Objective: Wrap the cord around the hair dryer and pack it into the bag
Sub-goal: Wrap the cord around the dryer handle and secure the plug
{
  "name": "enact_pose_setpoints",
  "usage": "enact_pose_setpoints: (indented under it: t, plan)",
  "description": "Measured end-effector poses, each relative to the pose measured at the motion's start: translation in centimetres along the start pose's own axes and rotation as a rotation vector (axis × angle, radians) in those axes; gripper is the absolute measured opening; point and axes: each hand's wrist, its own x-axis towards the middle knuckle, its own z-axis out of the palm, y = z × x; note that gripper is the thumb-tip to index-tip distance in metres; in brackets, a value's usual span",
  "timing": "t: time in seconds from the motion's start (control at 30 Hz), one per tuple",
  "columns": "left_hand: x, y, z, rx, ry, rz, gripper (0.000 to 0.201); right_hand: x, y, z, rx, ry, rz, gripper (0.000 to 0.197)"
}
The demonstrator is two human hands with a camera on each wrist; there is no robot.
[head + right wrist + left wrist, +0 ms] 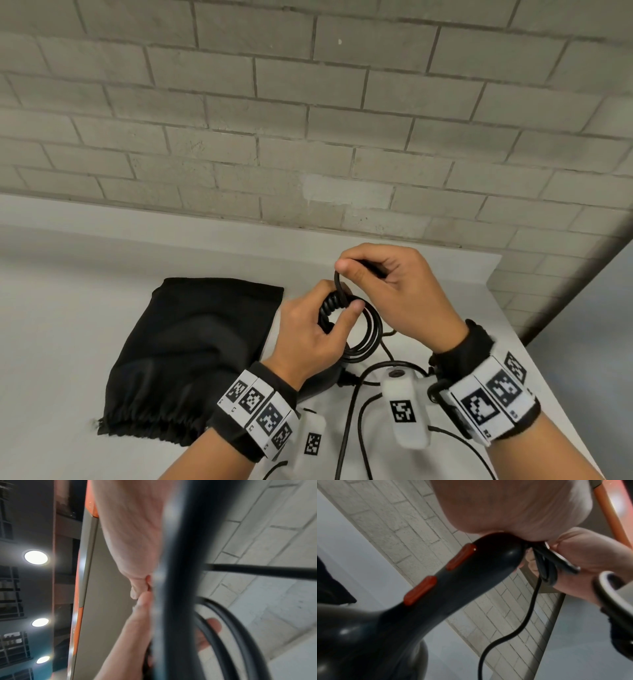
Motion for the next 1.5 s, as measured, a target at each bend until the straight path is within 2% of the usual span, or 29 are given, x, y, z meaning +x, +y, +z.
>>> enact_pose_setpoints:
  t: [0.33, 0.5, 0.6, 0.73, 0.8, 0.9, 0.97, 1.03, 1.17, 1.27, 1.4, 1.5]
  plan:
    - [-0.8, 0.1, 0.1, -0.036, 0.060, 0.023, 0.046, -1.5, 2.7, 2.0, 0.351, 0.173, 0.310, 0.018]
    - [-1.1, 0.1, 0.2, -0.040, 0.078, 0.012, 0.047, -2.8, 2.9, 2.4, 0.422, 0.210, 0.327, 0.017]
    - [-1.1, 0.2, 0.3, -0.030, 0.089, 0.013, 0.040, -4.0, 3.0, 2.2, 0.476, 0.127, 0.338, 0.031]
    - [-1.1, 0.4, 0.2, 0.021, 0.131, -0.003, 0.032, -5.1, 3.1, 2.1, 0.413, -0.042, 0.280, 0.037]
    - [-0.9, 0.4, 0.0, 0.025, 0.159, -0.039, 0.032, -5.2, 3.2, 2.2, 0.361, -0.028, 0.268, 0.039]
    - [-0.8, 0.4, -0.3, 0.050, 0.160, -0.084, 0.023, -5.1, 3.3, 2.1, 0.339, 0.012, 0.259, 0.030]
    - [-0.9, 0.4, -0.3, 0.070, 0.129, -0.108, 0.020, -5.0, 3.4, 2.0, 0.321, 0.019, 0.254, 0.019]
    - [-0.8, 0.5, -0.4, 0.078, 0.084, -0.138, 0.028, -4.9, 3.5, 1.8, 0.287, 0.017, 0.257, 0.010]
    - [-0.1, 0.7, -1.2, 0.090, -0.045, -0.128, 0.023, -4.6, 3.9, 1.6, 0.195, 0.009, 0.257, 0.005]
    - [0.0, 1.4, -1.5, 0.010, -0.096, -0.224, 0.023, -4.4, 4.2, 1.6, 0.089, -0.004, 0.225, 0.005]
    - [0.2, 1.9, -1.0, -0.099, 0.005, -0.338, 0.017, -4.1, 4.4, 1.7, -0.085, 0.083, 0.110, 0.014]
    - [0.2, 2.0, -0.4, -0.147, 0.103, -0.376, 0.019, -4.4, 4.6, 2.8, -0.200, 0.309, -0.084, 0.027]
